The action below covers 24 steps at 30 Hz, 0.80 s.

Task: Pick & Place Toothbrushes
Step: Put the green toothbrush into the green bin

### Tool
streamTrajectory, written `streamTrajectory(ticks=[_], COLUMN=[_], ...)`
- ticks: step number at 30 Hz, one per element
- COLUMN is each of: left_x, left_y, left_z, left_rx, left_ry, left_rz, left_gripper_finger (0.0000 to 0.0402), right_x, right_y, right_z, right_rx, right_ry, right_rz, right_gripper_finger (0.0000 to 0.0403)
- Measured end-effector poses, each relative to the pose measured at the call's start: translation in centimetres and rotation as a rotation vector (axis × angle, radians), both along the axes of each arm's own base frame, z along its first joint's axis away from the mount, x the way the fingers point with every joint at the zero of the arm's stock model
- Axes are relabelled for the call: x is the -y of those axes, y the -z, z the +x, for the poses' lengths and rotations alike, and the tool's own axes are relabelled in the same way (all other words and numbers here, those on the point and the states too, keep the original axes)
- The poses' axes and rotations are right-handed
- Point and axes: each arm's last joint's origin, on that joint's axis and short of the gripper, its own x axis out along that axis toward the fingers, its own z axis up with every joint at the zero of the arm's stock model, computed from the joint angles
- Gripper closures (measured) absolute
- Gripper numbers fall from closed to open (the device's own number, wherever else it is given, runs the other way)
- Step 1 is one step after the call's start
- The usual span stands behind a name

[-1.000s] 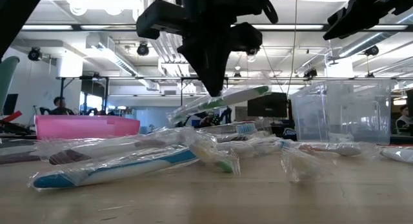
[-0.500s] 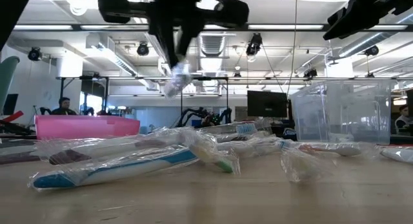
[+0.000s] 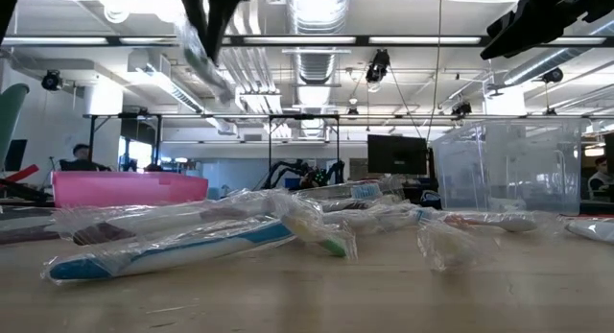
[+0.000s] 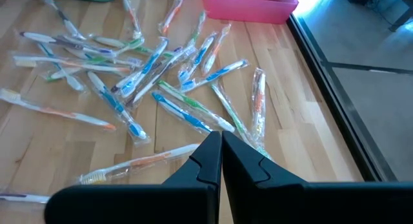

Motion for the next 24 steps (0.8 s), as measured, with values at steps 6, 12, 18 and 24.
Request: streamTrajectory(ticks=[6,12,18,24], left_x=[1.6,3.3,5.2,7.3], left_y=[-1.3,-2.2,-3.8,-5.4], left_z=[-1.8,-3.6,-6.0,-8.9], left_rx=[0.024,0.021,0.043,0.081], left_ry=[0.002,-0.007,0.022,0.053], left_rz=[-0.013,-0.015,-0.093,-0.138], left_gripper_finger=[0.0401,0.0401,0.0401,0.0401], right_x=[0.0,0.0,0.0,0.0], right_y=[0.0,0.0,0.0,0.0], right_z=[0.0,0.0,0.0,0.0], right_rx=[0.000,0.000,0.000,0.000], right_ry=[0.000,0.000,0.000,0.000], right_rz=[0.000,0.000,0.000,0.000], right_gripper_finger=[0.0394,0.0394,0.0394,0.0394])
